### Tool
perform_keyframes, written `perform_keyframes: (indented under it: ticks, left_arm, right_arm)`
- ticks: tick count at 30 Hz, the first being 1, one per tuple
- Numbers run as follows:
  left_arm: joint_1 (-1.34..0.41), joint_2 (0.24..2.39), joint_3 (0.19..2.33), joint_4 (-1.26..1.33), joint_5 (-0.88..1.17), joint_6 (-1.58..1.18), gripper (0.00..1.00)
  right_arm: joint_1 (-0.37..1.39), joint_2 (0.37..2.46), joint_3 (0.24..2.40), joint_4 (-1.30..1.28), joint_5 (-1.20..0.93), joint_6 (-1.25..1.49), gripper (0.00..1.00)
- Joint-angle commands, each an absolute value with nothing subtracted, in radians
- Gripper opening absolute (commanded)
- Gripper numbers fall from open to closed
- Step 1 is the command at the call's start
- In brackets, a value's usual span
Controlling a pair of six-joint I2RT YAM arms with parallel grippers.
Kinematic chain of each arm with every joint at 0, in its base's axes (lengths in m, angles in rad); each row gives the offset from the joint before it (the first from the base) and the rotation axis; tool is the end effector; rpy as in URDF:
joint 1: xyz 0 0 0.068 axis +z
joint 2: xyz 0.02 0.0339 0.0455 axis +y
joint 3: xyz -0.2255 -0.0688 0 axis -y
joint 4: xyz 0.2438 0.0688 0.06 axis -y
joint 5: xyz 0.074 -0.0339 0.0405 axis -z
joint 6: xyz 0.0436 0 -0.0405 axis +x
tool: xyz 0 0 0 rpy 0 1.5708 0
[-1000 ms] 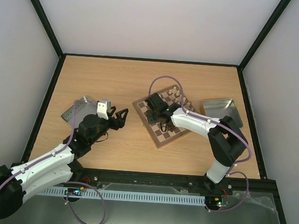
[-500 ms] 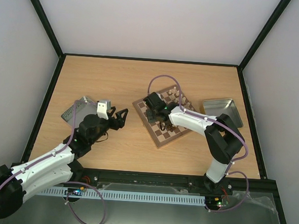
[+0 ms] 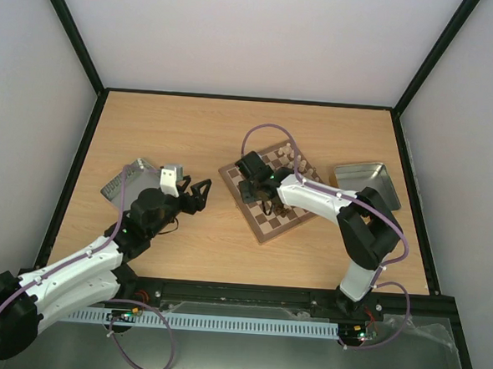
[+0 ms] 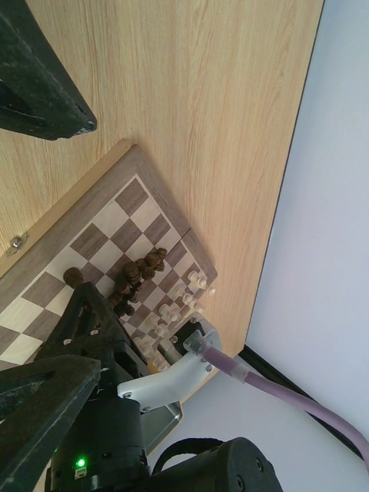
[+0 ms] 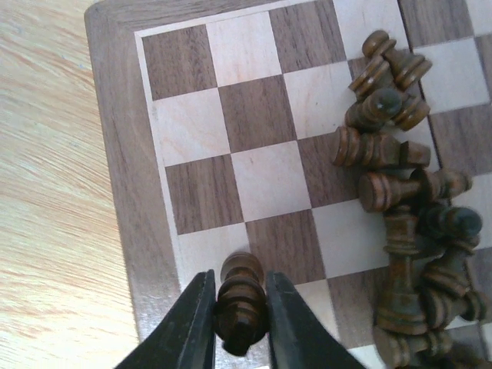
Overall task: Set up the chess pieces on the board
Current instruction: Place the chess piece on the chessboard, then adjust the chess piece on the chessboard.
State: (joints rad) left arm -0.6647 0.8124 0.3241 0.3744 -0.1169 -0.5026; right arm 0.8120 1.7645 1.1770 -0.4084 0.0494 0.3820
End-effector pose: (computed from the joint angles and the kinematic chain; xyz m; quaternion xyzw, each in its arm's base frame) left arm 0.1802 -0.1347 0.2025 0.0216 0.7456 -0.3299 0.5786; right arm 0.2517 0.2623 0.1509 -0.1977 0.9381 0.1397 0.2477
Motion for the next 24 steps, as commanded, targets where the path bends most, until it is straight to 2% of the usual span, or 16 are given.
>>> perform_keyframes:
  ticks: [1, 5, 10, 18, 24]
  left_arm:
    - [-0.669, 0.811, 0.328, 0.380, -0.127, -0.504, 0.78]
    - [-0.669, 0.810, 0.341, 0.375, -0.128, -0.498, 0.78]
    - [-0.669, 0.802, 0.356, 0.358, -0.138, -0.489, 0.78]
    - [-0.669, 0.781, 0.348, 0.348, -0.179, -0.508, 0.78]
    - [-0.669, 0.788, 0.345, 0.350, -0.176, -0.517, 0.78]
  right_arm:
    - [0.821, 1.782, 1.228, -0.461, 0.020, 0.380, 0.23]
    - [0.822, 1.758, 1.251, -0.465, 0.013, 0.418, 0.39]
    - [0.821, 1.740, 1.262, -0.474, 0.072, 0.477, 0.44]
    - [0.821, 1.762, 1.237, -0.481, 0.097, 0.487, 0.43]
    - [0.821, 1.787, 1.237, -0.482, 0.057, 0.476, 0.35]
